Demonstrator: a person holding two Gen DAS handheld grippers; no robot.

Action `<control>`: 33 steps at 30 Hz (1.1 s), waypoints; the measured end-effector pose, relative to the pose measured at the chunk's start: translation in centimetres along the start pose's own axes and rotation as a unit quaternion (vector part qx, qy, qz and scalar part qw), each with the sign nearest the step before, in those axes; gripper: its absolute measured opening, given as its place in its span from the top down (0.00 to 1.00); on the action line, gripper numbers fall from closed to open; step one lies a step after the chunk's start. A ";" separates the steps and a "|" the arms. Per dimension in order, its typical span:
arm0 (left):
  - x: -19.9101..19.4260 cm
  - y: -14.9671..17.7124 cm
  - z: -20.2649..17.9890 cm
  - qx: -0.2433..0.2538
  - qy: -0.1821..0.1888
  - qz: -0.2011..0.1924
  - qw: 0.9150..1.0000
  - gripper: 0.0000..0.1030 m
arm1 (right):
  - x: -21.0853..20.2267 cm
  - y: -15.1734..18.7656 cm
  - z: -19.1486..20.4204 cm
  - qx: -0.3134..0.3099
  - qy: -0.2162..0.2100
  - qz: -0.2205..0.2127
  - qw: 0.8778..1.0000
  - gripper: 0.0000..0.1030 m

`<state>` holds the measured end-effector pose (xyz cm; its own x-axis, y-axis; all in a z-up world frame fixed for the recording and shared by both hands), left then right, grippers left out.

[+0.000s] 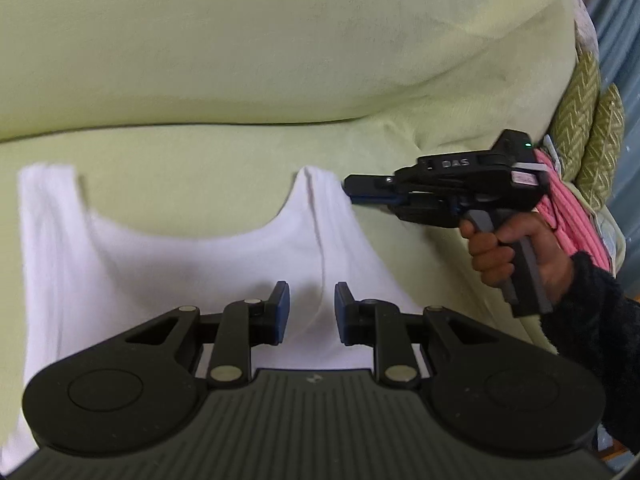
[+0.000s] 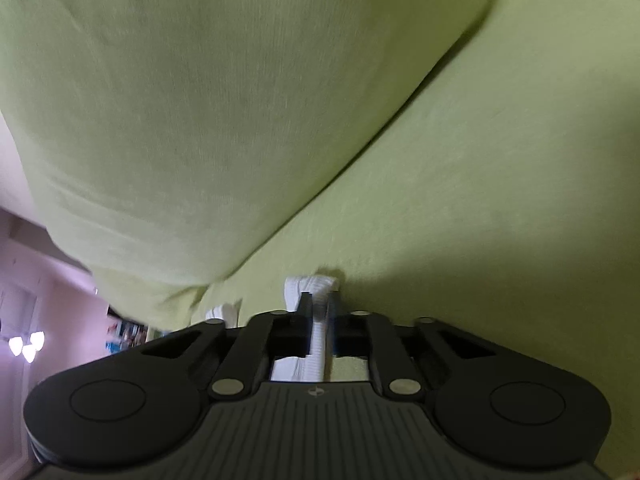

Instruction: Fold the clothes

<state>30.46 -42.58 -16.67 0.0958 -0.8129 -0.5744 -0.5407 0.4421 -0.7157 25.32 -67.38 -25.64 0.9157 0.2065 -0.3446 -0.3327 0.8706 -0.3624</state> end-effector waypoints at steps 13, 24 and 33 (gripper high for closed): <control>-1.4 3.3 2.0 -0.083 -0.024 -0.032 0.996 0.80 | 2.5 1.2 3.0 -0.026 -0.057 0.001 0.998 0.65; -3.6 4.5 3.1 -0.062 -0.059 -0.062 0.994 0.80 | 3.3 0.7 5.2 -0.101 -0.049 -0.072 0.991 0.96; -5.1 5.1 4.0 -0.058 -0.086 -0.106 0.989 0.80 | 5.1 0.8 2.3 -0.135 0.041 -0.060 0.988 1.00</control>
<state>30.56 -34.66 -18.93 0.3527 -0.8012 -0.4834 -0.5852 0.2143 -0.7821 30.30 -64.63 -25.67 0.9345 0.0622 -0.3505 -0.2808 0.7338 -0.6186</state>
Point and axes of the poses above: each gripper's, at about its wrist camera, not at the fingertips, and x roughly the way its jaws point, z to its left, y to its underside, the point moved 8 cm from there along x, roughly the way its jaws point, and after that the axes turned 10 degrees about -z, right-handed, at the moved point
